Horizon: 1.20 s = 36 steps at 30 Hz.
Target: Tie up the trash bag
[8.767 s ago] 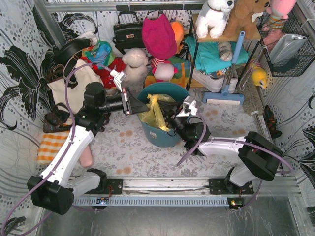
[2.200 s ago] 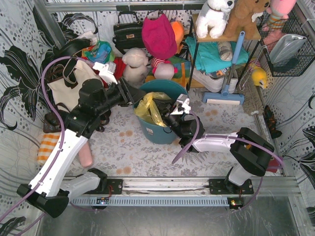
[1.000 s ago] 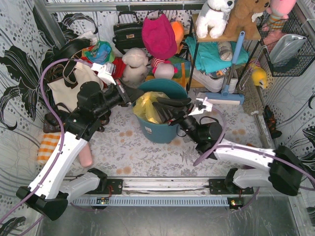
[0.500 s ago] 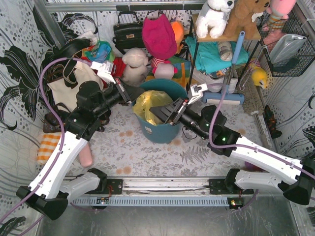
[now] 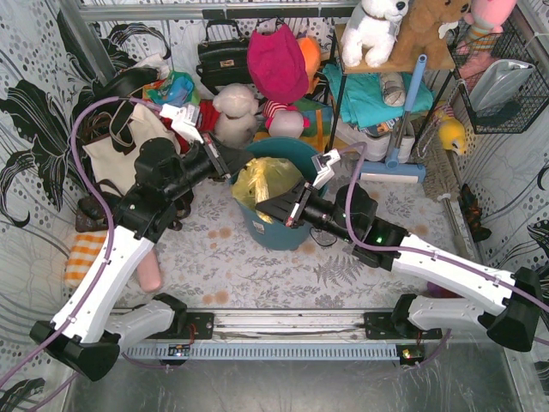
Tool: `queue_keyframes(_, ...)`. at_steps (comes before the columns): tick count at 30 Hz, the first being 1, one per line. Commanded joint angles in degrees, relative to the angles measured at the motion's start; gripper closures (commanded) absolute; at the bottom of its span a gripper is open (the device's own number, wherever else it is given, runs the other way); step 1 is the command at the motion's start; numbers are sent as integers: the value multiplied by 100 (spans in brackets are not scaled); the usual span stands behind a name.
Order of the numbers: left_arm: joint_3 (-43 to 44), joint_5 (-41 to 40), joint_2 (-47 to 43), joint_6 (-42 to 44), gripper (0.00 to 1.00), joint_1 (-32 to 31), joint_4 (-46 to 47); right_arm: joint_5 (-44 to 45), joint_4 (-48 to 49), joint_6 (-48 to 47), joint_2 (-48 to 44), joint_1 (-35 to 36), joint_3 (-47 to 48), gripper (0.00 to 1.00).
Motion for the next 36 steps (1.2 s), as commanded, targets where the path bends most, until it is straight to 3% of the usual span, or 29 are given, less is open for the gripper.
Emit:
queue_keyframes(1,365,-88,91,219,100,-23,417,-108,358,-83,-315,42,-79,100)
queue_keyframes(8,992,-116,640,440,100,-20,530,-234,-189,-411,-709,44,-98,100)
queue_keyframes(15,1582,-233,1294,687,100,-24,608,-961,-1029,-626,-675,45,84,100)
queue_keyframes(25,1822,-804,1988,1116,100,-20,-100,-1265,-1340,-543,-656,42,-345,100)
queue_keyframes(30,2337,-1258,2330,1510,100,-24,-803,-1530,-1788,-734,-530,39,-159,100)
queue_keyframes(34,2542,-1132,2290,1471,100,-19,-734,-1469,-1863,-859,-553,46,30,100)
queue_keyframes(36,2564,-938,2196,1321,89,-25,-583,-1391,-1845,-1006,-557,42,173,99)
